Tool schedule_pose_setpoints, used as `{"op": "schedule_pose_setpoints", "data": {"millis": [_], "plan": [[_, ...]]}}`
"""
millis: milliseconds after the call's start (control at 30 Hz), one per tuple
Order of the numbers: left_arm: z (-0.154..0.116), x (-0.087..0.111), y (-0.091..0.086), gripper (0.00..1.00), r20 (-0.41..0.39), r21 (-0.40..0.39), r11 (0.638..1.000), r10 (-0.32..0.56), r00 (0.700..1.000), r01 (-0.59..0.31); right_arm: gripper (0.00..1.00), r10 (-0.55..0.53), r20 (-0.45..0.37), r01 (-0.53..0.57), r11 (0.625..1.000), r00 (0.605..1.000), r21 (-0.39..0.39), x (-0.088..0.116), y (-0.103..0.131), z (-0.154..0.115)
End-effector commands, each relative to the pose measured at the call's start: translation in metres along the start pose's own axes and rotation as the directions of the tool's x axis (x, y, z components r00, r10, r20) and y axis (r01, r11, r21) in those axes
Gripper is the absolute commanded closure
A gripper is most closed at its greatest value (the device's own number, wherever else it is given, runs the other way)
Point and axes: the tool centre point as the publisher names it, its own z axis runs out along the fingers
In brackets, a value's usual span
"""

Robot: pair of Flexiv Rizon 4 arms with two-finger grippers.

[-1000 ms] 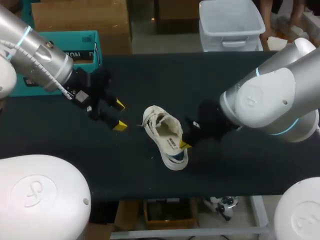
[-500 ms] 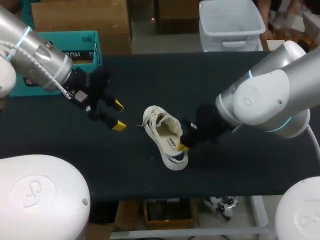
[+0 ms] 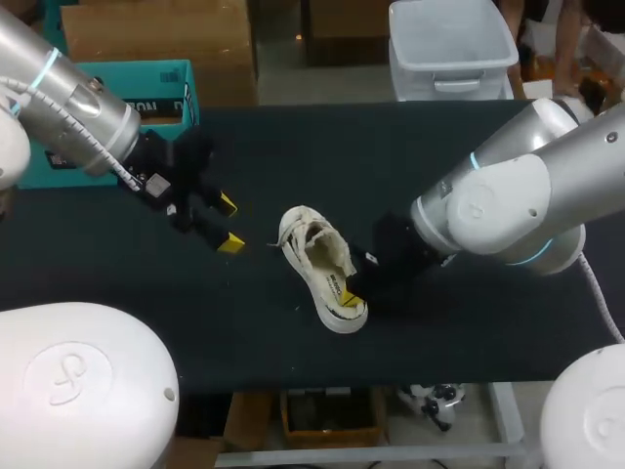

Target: Open the shoe tongue, take the insole out of the shoe, put the insole back into the shoe, and pack the shoe into the shoebox

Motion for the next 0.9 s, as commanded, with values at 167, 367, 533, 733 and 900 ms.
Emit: {"op": "schedule_pose_setpoints", "data": {"millis": [167, 367, 533, 733, 900], "plan": [[-0.001, 0.005, 0.003, 0.0, 0.005, 0.003, 1.0, 0.0, 1.0, 0.0, 1.0, -0.006, 0.12, 0.013, 0.998, 0.993, -0.058, -0.005, 0.0, 0.018], [-0.001, 0.006, 0.001, 0.0, 0.004, 0.001, 1.0, 0.005, 1.0, -0.005, 1.0, -0.075, 0.105, 0.088, 0.987, 0.992, -0.131, 0.011, -0.004, -0.007], [0.001, 0.009, -0.004, 0.0, 0.005, -0.011, 1.0, 0.006, 1.0, -0.006, 1.0, -0.123, 0.133, 0.148, 0.968, 0.983, -0.201, 0.023, -0.008, -0.037], [0.005, 0.016, -0.013, 0.0, 0.02, -0.041, 0.999, -0.01, 1.0, 0.01, 0.98, -0.221, 0.136, 0.25, 0.933, 0.966, -0.258, 0.03, -0.011, -0.064], [0.008, 0.021, -0.018, 0.0, 0.046, -0.072, 0.997, -0.028, 0.999, 0.031, 0.91, -0.28, 0.12, 0.302, 0.918, 0.953, -0.255, 0.026, -0.006, -0.079]]}}
